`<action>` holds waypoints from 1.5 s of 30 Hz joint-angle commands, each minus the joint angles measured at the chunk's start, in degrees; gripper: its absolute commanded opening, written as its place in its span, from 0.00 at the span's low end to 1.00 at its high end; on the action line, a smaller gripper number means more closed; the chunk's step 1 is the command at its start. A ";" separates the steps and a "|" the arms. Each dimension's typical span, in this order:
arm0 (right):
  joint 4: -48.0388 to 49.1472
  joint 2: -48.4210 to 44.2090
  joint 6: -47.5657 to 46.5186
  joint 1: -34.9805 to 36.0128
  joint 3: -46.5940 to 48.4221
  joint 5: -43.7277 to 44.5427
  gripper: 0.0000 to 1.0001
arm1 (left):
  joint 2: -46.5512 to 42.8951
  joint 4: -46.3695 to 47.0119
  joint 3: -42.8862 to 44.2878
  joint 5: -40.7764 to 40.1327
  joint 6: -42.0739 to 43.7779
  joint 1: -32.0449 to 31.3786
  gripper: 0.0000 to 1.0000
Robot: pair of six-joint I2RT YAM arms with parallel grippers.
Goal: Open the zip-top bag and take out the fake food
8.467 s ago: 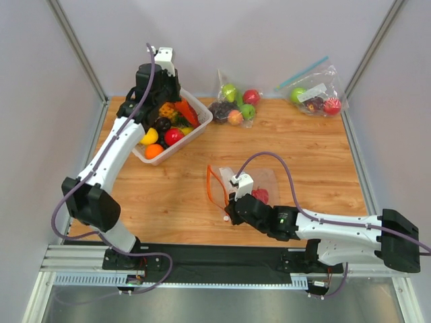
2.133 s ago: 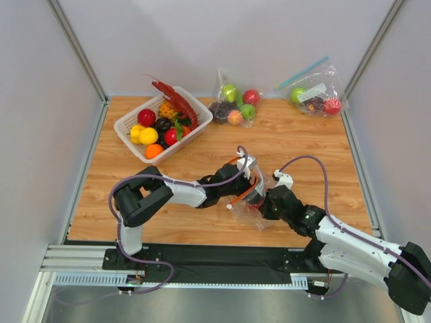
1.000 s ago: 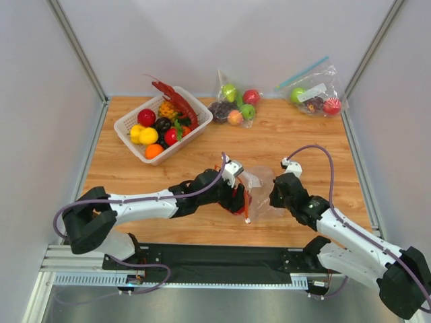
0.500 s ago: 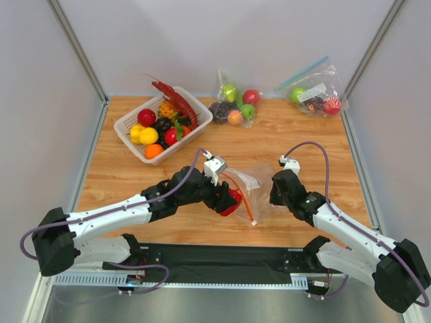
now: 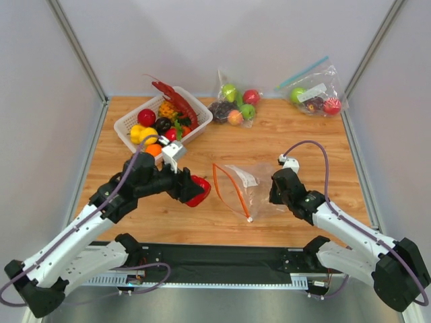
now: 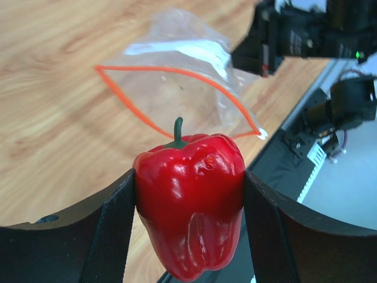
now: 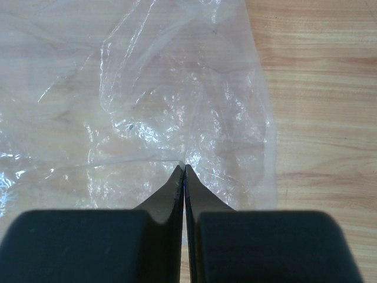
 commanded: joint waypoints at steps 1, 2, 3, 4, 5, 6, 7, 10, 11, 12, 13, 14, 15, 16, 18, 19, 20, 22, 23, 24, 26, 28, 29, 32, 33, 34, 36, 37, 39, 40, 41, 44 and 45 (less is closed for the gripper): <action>1.91 -1.38 -0.71 -0.26 1.42 -0.70 0.00 | -1.65 -8.39 5.40 6.91 4.43 8.77 0.16; 1.91 -1.56 -0.62 -0.26 1.33 -0.70 0.00 | -1.13 -8.48 6.11 8.24 4.87 13.75 0.16; 1.74 -1.73 -0.62 -0.26 1.33 -0.78 0.00 | -0.52 -8.65 6.72 9.64 5.39 16.33 0.16; 1.65 -2.00 -0.62 -0.26 1.24 -1.05 0.00 | 0.19 -8.65 8.38 12.36 6.36 18.96 0.16; 1.56 -2.17 -0.53 -0.26 1.16 -1.22 0.00 | 2.19 -8.57 9.10 13.86 6.71 24.38 0.16; 1.47 -2.44 -0.53 -0.26 1.07 -1.40 0.00 | 3.35 -7.00 9.71 15.79 6.54 27.22 0.16; 1.56 -2.79 -0.45 -0.26 0.89 -1.84 0.00 | 4.58 -5.85 10.76 18.68 5.84 29.95 0.15; 1.47 -3.49 -0.09 -0.26 0.72 -2.89 0.00 | 9.85 -2.95 14.27 13.22 6.36 35.86 0.15; 1.47 -3.93 0.08 -0.26 0.45 -3.24 0.00 | 12.30 -2.42 15.16 10.22 7.41 36.30 0.15; 1.47 -4.19 0.34 -0.35 0.36 -3.59 0.00 | 13.45 -0.85 15.95 7.40 7.85 36.39 0.15; 1.30 -4.54 0.43 -0.27 0.19 -3.95 0.00 | 14.60 0.12 17.18 4.50 7.95 36.74 0.15; 1.21 -5.07 0.78 -0.26 -0.07 -4.21 0.00 | 16.26 2.40 17.71 3.34 6.47 38.22 0.15; 1.21 -5.42 0.96 -0.26 -0.25 -4.47 0.00 | 16.97 3.81 17.80 2.20 5.93 38.85 0.15; 1.12 -5.77 1.05 -0.35 -0.43 -5.00 0.00 | 17.50 5.13 17.98 -1.82 5.66 39.20 0.15; 0.77 -6.57 1.49 -0.26 -0.69 -5.27 0.00 | 19.61 6.99 18.76 -5.27 6.97 39.20 0.15; 0.68 -6.74 1.66 -0.26 -0.78 -5.62 0.00 | 20.57 6.90 20.25 -8.07 7.59 39.20 0.15; 0.77 -7.01 1.66 -0.35 -0.95 -5.97 0.00 | 22.32 7.69 20.79 -8.62 7.77 39.20 0.15; 0.86 -7.45 1.84 -0.27 -1.04 -6.84 0.00 | 24.53 7.96 22.54 -9.15 8.30 39.29 0.15; 0.60 -7.54 1.93 -0.26 -1.04 -7.20 0.00 | 27.24 7.70 23.25 -9.06 8.56 39.29 0.15; 0.68 -7.71 2.02 -0.35 -0.87 -7.38 0.00 | 28.48 7.78 24.56 -9.15 8.82 39.20 0.15; 0.51 -8.15 2.10 -0.26 -0.78 -8.08 0.00 | 31.39 9.62 24.75 -9.94 9.09 39.20 0.15; 0.42 -8.85 2.10 -0.26 -0.95 -8.43 0.00 | 33.75 10.59 24.75 -11.35 9.87 39.20 0.15; 0.16 -9.38 2.10 -0.26 -1.04 -8.34 0.00 | 34.38 11.81 24.49 -11.70 10.23 39.20 0.15; -0.63 -10.00 1.93 -0.26 -1.13 -8.17 0.00 | 36.93 13.75 24.13 -12.05 11.46 39.03 0.15; -0.81 -10.17 1.84 -0.26 -1.13 -8.17 0.00 | 37.54 14.11 23.96 -12.22 12.07 38.85 0.15; -0.99 -10.52 1.93 -0.26 -1.30 -8.17 0.00 | 38.85 14.72 23.87 -11.97 12.86 38.68 0.15; -1.08 -10.79 2.19 -0.26 -1.48 -7.99 0.00 | 40.09 15.07 23.78 -10.83 13.04 38.50 0.15; -0.99 -10.87 2.28 -0.26 -1.57 -7.99 0.00 | 40.88 15.51 23.69 -10.47 12.87 38.33 0.15; -0.99 -10.88 2.37 -0.26 -1.57 -8.17 0.00 | 41.41 16.04 23.17 -11.17 13.31 37.45 0.16; -1.08 -10.88 2.28 -0.26 -1.57 -8.25 0.00 | 42.28 16.22 23.16 -11.61 13.83 37.18 0.16; -1.08 -10.79 2.19 -0.26 -1.48 -8.34 0.00 | 42.82 16.13 23.16 -11.61 14.27 37.01 0.16; -0.99 -10.79 2.28 -0.26 -1.31 -8.26 0.00 | 45.63 15.52 23.60 -10.82 15.06 36.57 0.17; -1.16 -10.79 2.28 -0.35 -1.13 -8.43 0.00 | 46.24 15.17 23.87 -10.91 15.50 36.48 0.18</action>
